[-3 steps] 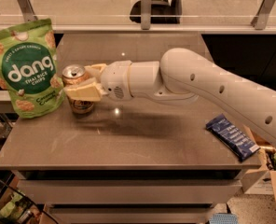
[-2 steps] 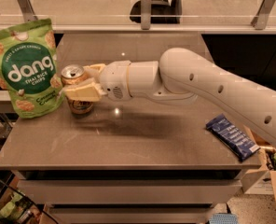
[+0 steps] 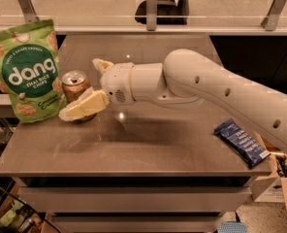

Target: Move orange can near green rice chip bag

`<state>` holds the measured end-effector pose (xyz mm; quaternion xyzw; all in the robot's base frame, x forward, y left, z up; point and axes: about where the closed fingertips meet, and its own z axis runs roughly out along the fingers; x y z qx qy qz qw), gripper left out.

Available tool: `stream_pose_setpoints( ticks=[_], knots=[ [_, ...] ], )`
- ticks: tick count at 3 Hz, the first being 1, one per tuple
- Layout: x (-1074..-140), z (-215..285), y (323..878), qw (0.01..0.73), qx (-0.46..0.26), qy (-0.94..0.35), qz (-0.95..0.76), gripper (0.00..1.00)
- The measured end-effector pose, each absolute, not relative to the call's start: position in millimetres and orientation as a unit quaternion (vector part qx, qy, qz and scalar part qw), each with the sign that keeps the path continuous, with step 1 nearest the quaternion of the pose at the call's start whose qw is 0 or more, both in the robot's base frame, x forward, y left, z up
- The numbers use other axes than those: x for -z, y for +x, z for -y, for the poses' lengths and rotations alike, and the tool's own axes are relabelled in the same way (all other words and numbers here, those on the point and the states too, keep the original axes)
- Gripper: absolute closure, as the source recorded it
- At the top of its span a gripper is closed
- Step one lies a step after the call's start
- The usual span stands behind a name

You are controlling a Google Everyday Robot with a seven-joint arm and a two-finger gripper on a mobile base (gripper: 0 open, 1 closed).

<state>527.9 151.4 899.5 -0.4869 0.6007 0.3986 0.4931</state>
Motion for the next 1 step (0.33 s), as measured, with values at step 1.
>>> stream_pose_setpoints(
  ticks=[1],
  knots=[
    [-899.5,-151.5,527.9,0.493,-0.399,-0.487,-0.601,0.0]
  ],
)
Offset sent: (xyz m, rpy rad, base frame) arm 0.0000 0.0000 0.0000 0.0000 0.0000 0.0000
